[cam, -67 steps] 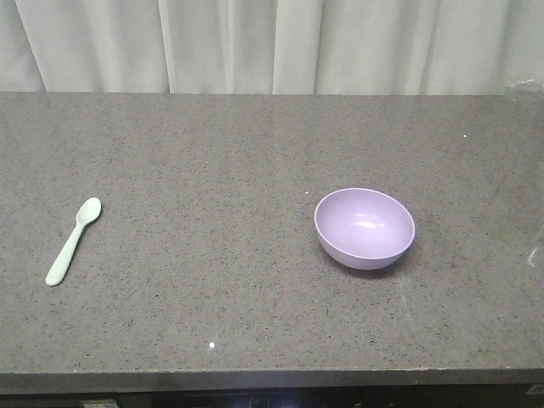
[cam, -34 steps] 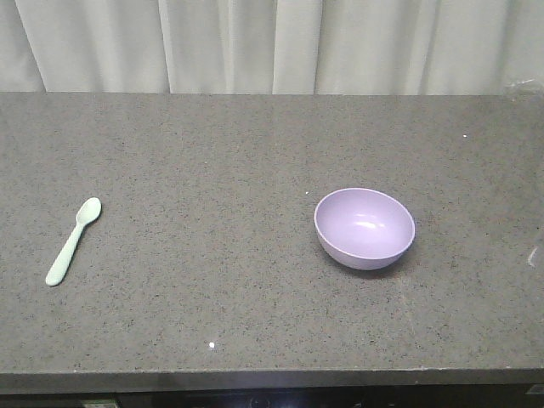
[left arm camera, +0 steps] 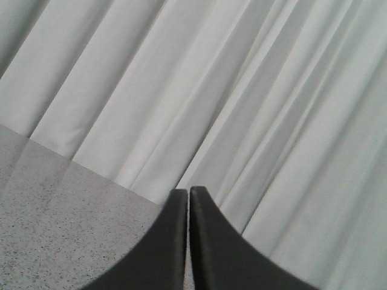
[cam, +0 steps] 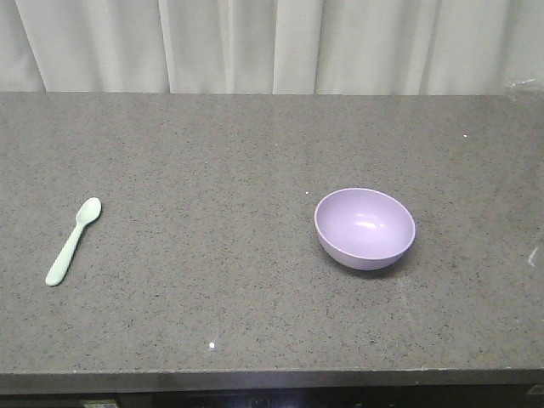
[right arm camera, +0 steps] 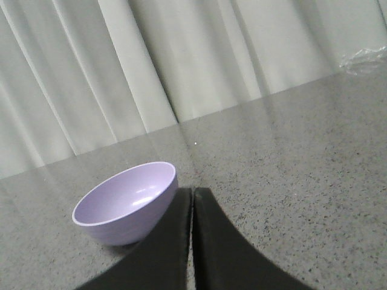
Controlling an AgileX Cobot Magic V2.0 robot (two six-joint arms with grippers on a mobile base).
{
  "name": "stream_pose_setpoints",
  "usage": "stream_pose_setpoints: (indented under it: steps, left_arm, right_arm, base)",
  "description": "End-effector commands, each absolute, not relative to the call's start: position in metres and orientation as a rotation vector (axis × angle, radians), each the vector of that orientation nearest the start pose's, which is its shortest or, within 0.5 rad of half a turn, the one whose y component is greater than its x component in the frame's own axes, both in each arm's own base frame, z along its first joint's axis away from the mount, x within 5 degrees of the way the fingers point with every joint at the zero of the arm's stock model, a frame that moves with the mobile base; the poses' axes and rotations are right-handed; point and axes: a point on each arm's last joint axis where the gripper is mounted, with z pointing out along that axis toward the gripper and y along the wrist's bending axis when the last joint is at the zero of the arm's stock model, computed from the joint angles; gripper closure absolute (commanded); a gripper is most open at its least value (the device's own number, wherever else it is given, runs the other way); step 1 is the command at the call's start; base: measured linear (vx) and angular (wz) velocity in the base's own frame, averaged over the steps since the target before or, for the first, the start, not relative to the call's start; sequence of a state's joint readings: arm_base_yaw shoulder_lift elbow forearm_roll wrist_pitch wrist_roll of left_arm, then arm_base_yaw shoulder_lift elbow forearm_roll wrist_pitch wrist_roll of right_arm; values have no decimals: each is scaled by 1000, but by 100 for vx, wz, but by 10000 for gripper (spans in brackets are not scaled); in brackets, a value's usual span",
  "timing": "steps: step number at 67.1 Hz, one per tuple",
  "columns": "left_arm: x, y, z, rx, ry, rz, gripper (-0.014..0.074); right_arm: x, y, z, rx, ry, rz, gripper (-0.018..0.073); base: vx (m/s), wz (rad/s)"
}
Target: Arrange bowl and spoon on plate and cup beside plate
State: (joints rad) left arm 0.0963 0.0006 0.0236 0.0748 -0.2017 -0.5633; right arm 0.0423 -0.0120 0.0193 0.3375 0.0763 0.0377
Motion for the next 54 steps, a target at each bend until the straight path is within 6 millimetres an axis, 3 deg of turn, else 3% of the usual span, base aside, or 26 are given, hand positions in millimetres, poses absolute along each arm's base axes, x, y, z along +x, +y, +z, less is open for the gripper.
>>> stream_pose_setpoints:
  steps: [1,13,27,33,42,54]
  left_arm:
    - [50,3,251,-333,1182,-358,602]
    - [47,5,294,-332,1298,-260,602]
    - [63,9,336,-307,1519,-108,591]
    - [75,8,351,-236,1622,-72,562]
    - [95,2,370,-143,1713,-101,474]
    - [119,-3,382,-147,1764,-192,258]
  right_arm:
    - [51,4,231,198,1457,317,561]
    - [47,8,278,76,1511,253,559]
    - [62,11,326,-59,1553,159,508]
    - [70,13,339,-102,1560,136,438]
    - [82,14,347,-56,1544,185,264]
    - [84,9,355,6,1450,167,44]
  base:
    - [0,0]
    - [0,0]
    - [0,0]
    - [0,0]
    - [0,0]
    - [0,0]
